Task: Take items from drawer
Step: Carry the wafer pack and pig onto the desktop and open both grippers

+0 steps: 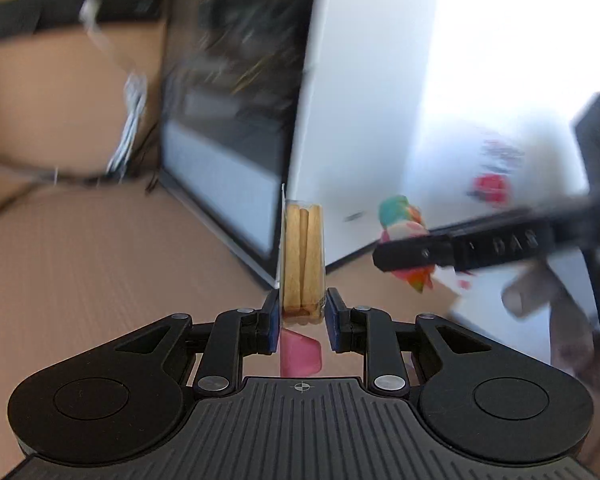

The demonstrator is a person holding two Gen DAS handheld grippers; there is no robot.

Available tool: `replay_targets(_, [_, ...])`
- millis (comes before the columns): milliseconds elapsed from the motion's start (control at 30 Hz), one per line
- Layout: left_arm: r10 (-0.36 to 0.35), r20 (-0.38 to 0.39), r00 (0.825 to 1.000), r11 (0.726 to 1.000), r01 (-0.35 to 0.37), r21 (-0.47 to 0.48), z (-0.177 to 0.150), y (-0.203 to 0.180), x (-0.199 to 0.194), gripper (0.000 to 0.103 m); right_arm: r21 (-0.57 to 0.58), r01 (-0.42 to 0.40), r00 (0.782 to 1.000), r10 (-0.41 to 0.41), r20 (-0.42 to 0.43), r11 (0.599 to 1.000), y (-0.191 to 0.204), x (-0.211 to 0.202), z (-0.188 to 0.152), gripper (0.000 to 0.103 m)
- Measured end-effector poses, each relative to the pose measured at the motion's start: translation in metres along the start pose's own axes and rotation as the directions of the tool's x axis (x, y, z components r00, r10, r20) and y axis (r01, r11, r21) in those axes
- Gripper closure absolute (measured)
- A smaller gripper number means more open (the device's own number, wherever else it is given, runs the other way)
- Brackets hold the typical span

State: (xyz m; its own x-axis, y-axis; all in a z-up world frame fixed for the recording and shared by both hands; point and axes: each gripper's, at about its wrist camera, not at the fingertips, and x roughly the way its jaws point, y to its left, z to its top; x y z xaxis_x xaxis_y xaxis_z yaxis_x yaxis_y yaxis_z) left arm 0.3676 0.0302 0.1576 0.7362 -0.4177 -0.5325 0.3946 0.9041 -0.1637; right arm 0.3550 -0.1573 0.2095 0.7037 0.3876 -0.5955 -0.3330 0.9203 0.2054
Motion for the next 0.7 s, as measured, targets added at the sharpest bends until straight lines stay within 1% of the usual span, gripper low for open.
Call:
replay_targets(33, [0.003, -0.034, 0.999, 1.000, -0.004, -0.026, 0.002, 0.007, 0.013, 0.077, 0.014, 0.000, 1.000, 0.001, -0.010, 1.000, -0.002, 0.013, -0.001, 0.052])
replay_targets(100, [0.018, -0.099, 0.995, 0.998, -0.024, -0.057, -0.008, 0.013, 0.045, 0.076, 0.028, 0.008, 0.999, -0.006, -0.045, 1.000, -0.004, 0.044, 0.001, 0.052])
replay_targets(133, [0.033, -0.126, 0.992, 0.997, -0.041, -0.064, -0.012, 0.019, 0.053, 0.076, 0.034, 0.016, 0.998, -0.014, -0.058, 0.999, -0.007, 0.056, -0.002, 0.052])
replay_targets(167, [0.040, -0.145, 0.989, 0.997, -0.050, -0.066, -0.016, 0.021, 0.061, 0.074, 0.042, 0.017, 0.997, -0.014, -0.070, 0.999, -0.016, 0.063, -0.002, 0.052])
replay_targets(200, [0.048, -0.147, 0.988, 0.996, -0.058, -0.064, -0.019, 0.023, 0.065, 0.070, 0.050, 0.013, 0.996, -0.008, -0.088, 0.999, -0.019, 0.069, -0.003, 0.050])
replay_targets(233, [0.059, -0.143, 0.988, 0.996, -0.067, -0.052, -0.022, 0.024, 0.064, 0.069, 0.064, 0.004, 0.994, 0.003, -0.111, 0.998, -0.024, 0.077, -0.005, 0.049])
replay_targets(267, [0.078, -0.139, 0.987, 0.996, -0.083, -0.031, -0.024, 0.022, 0.065, 0.068, 0.084, 0.001, 0.991, 0.010, -0.135, 0.996, -0.029, 0.084, -0.009, 0.047])
replay_targets(300, [0.102, -0.134, 0.986, 0.995, -0.104, -0.008, -0.026, 0.022, 0.062, 0.069, 0.097, -0.003, 0.987, 0.018, -0.158, 0.995, -0.033, 0.090, -0.013, 0.043])
replay_targets(333, [0.126, -0.121, 0.985, 0.992, -0.126, 0.013, -0.025, 0.022, 0.058, 0.070, 0.095, -0.011, 0.987, 0.026, -0.157, 0.995, -0.038, 0.091, -0.018, 0.042])
replay_targets(367, [0.150, -0.091, 0.985, 0.989, -0.148, 0.026, -0.023, 0.021, 0.053, 0.070, 0.074, -0.002, 0.990, 0.013, -0.142, 0.997, -0.037, 0.086, -0.020, 0.037])
replay_targets(433, [0.187, -0.010, 0.982, 0.981, -0.186, 0.045, -0.023, 0.017, 0.039, 0.071, 0.041, 0.025, 0.994, -0.020, -0.109, 0.999, -0.036, 0.074, -0.022, 0.036])
replay_targets(467, [0.194, 0.029, 0.981, 0.980, -0.195, 0.047, -0.022, 0.016, 0.032, 0.071, 0.029, 0.014, 0.996, -0.011, -0.085, 0.999, -0.040, 0.063, -0.023, 0.036])
replay_targets(533, [0.184, 0.090, 0.979, 0.982, -0.187, 0.027, -0.023, 0.016, 0.016, 0.071, 0.022, -0.021, 0.999, 0.022, -0.042, 1.000, -0.045, 0.042, -0.025, 0.035])
replay_targets(600, [0.171, 0.131, 0.977, 0.985, -0.173, 0.003, -0.029, 0.014, -0.005, 0.071, 0.033, -0.052, 0.999, 0.052, -0.010, 0.998, -0.042, 0.020, -0.030, 0.030])
replay_targets(700, [0.145, 0.175, 0.974, 0.989, -0.147, -0.001, -0.042, 0.002, -0.030, 0.071, 0.058, -0.086, 0.996, 0.086, 0.005, 0.995, -0.047, -0.011, -0.047, 0.024])
